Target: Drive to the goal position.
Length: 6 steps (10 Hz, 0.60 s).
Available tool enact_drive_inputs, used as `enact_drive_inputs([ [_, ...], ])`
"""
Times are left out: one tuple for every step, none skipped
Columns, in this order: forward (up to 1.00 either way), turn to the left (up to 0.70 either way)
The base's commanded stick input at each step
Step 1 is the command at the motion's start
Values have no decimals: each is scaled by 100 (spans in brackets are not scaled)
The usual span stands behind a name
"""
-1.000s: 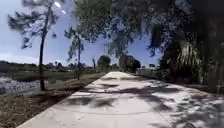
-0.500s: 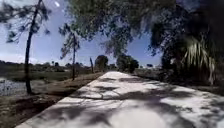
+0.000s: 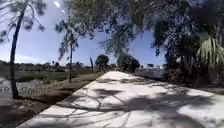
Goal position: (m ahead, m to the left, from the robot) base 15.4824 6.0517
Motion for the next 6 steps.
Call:
enact_drive_inputs([
  [100, -37],
  [100, -29],
  [100, -17],
  [100, -4],
  [100, 0],
  [100, 0],
])
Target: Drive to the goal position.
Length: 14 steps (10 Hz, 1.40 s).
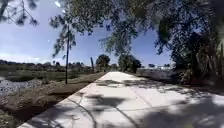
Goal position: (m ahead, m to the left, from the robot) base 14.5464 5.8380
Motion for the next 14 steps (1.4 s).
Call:
enact_drive_inputs([
  [100, 0],
  [100, 0],
  [100, 0],
  [100, 0],
  [100, 0],
  [100, 0],
  [100, 0],
  [100, 0],
  [100, 0],
  [100, 0],
  [100, 0],
  [100, 0],
  [100, 0],
  [100, 0],
])
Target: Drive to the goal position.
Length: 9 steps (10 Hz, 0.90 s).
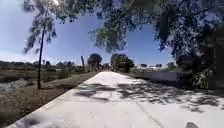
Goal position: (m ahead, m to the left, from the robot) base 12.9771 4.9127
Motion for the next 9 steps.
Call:
enact_drive_inputs([
  [100, 0],
  [100, 0],
  [100, 0],
  [100, 0],
  [100, 0],
  [100, 0],
  [100, 0],
  [100, 0],
  [100, 0],
])
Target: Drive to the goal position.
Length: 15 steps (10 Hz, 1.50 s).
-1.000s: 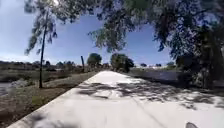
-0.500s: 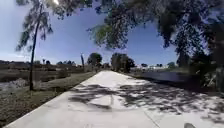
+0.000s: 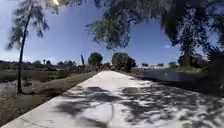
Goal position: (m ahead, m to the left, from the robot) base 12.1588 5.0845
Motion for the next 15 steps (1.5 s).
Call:
enact_drive_inputs([
  [100, 0],
  [100, 0],
  [100, 0],
  [100, 0],
  [100, 0],
  [100, 0],
  [100, 0],
  [100, 0],
  [100, 0],
  [100, 0],
  [100, 0],
  [100, 0],
  [100, 0],
  [100, 0],
  [100, 0],
])
